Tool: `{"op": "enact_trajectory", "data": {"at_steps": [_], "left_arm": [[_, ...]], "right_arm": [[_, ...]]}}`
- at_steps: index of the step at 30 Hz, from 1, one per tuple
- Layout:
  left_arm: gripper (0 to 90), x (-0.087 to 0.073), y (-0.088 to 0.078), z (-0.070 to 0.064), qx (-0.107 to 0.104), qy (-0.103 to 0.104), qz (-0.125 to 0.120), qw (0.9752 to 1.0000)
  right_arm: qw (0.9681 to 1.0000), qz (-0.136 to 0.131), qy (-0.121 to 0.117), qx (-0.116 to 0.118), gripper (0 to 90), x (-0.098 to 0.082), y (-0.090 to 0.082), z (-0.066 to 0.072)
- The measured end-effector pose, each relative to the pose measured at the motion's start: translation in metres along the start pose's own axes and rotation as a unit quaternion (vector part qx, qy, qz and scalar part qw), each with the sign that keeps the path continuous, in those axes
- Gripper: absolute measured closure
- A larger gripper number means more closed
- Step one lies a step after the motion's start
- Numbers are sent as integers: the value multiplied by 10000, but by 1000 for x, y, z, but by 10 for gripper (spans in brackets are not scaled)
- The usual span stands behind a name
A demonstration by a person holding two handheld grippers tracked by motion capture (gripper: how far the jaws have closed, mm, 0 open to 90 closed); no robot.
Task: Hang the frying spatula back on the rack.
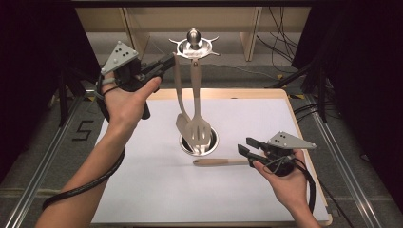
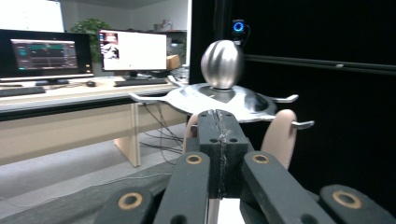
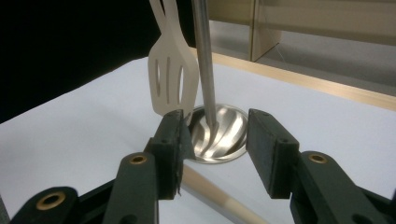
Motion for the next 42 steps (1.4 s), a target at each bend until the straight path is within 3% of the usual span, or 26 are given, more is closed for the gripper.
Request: {"op": "enact_trajectory", "data": {"at_steps": [4,6,7,11,12,15,18,19,20,23,24,29,31,32,35,37,38,42], "left_arm": [[894,1,4,7,88,66,-22,9999],[894,0,5,10,167,-12,25,9999],[894,0,7,13,190,64,-27,9998],[894,0,10,17,272,53,0,9996],[894,-1,11,17,303,-31,30,9995],[894,0,14,21,346,36,0,9994],[894,-1,17,23,421,-57,58,9991],[894,0,19,25,382,24,21,9993],[894,1,20,26,382,2,28,9993],[894,1,24,30,360,-38,54,9993],[894,-1,24,28,366,-205,129,9990],[894,-1,28,32,416,-140,142,9989],[894,-1,29,32,400,-217,172,9988],[894,0,31,35,385,-32,109,9992],[894,0,32,35,388,-52,124,9992],[894,0,33,36,382,-59,142,9992],[894,0,33,36,418,-160,204,9988],[894,0,36,37,405,-143,253,9988]], "right_arm": [[10000,-19,-95,1,578,1,0,-1],[10000,-16,-89,0,578,1,0,-1],[10000,-14,-93,-3,577,1,0,-1],[10000,-28,-43,17,578,1,0,-1],[10000,-11,-50,8,578,1,0,-1],[10000,-5,-81,-7,577,1,0,-2],[10000,-13,-73,-7,578,1,0,-2],[9999,-36,-141,-30,578,1,0,-3],[10000,-42,-13,20,577,1,1,-1],[9999,-70,-105,33,577,1,1,-2],[9999,-26,-118,-6,578,1,0,-2],[10000,-21,-45,-21,577,0,1,-3],[10000,-16,-34,-16,578,0,1,-3],[10000,1,-26,-15,577,0,0,-3],[9998,-168,-60,-96,578,2,1,-4],[10000,-55,33,-15,577,0,1,-3],[10000,-53,22,-23,577,0,1,-3],[10000,-45,22,-14,577,0,1,-4]]}}
Point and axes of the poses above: each handheld gripper's, and its own axes: y roughly forward along the jaws, x roughly out of its top, z roughly to its left, the point moved 6 cm from there along y, roughly forward along the jaws, and after that the axes turned 7 degrees about y, right-handed, at the moved point
